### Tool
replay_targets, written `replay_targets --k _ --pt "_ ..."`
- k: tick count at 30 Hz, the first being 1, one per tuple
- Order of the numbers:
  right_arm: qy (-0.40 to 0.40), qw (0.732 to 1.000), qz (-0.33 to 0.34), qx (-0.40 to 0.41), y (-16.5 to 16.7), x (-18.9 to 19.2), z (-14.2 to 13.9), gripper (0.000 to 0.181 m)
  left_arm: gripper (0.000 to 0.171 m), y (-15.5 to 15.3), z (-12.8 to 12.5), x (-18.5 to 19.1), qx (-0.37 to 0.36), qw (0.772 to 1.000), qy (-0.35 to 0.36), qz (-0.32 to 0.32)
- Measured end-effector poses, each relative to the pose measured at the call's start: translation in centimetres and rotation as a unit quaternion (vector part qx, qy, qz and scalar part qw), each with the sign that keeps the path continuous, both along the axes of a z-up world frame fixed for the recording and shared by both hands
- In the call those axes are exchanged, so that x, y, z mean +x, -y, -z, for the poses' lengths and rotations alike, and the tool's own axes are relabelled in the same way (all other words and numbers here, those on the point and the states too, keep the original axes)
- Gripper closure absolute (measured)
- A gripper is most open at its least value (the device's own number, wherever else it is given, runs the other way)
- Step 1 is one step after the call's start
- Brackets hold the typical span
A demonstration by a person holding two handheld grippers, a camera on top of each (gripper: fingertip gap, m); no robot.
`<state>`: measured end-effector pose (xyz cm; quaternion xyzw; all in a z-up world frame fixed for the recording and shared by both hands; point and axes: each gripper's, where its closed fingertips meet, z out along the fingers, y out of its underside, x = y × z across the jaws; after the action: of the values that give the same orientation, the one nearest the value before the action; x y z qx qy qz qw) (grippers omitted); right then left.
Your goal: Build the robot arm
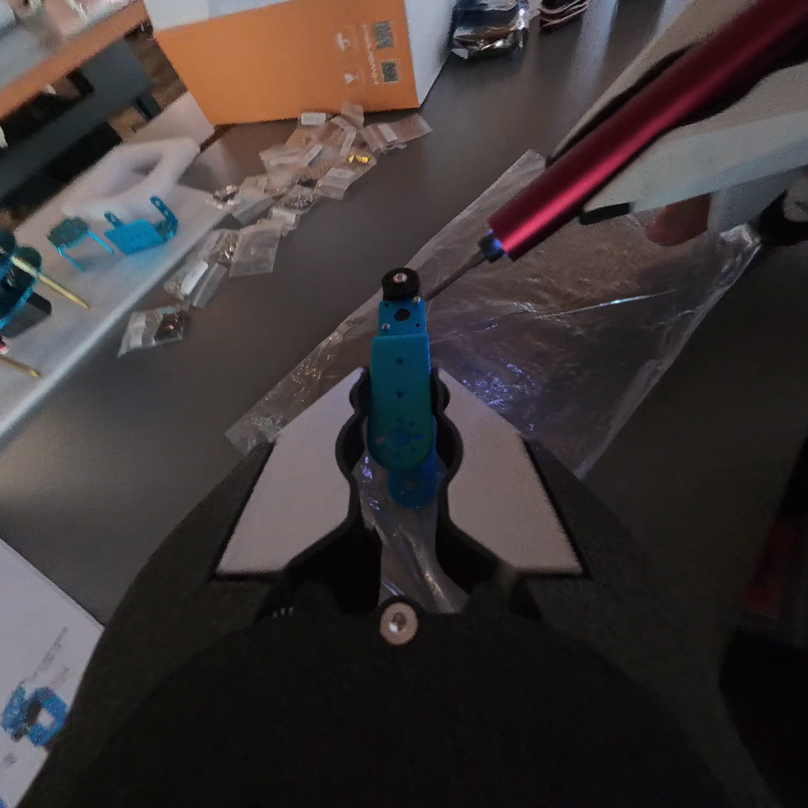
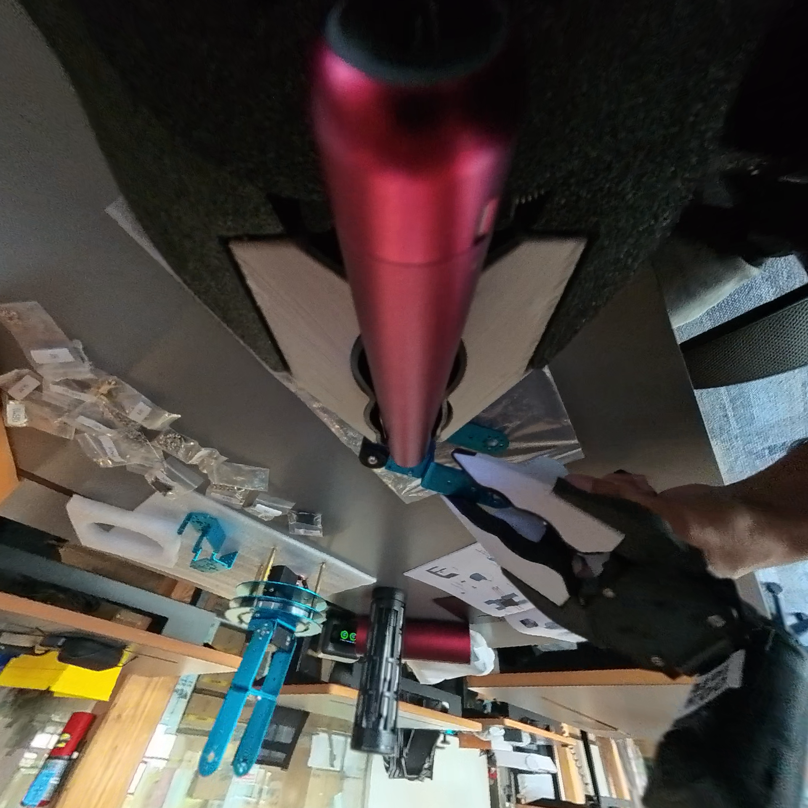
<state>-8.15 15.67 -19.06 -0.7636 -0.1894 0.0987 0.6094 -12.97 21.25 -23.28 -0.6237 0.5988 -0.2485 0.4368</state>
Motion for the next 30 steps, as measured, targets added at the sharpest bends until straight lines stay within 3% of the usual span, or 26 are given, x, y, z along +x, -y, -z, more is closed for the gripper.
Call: replay_targets --k 6,30 --pt "0.0 0.999 0.041 -0.004 1.4 1.2 0.1 0.16 0.145 1.2 0.1 0.0 0.053 0.998 -0.006 0.016" --pt "0.034 0.998 0.047 -0.028 3.9 0.3 0.7 0.161 0.145 3.4 0.5 0.0 0.17 0.984 -0.043 0.039"
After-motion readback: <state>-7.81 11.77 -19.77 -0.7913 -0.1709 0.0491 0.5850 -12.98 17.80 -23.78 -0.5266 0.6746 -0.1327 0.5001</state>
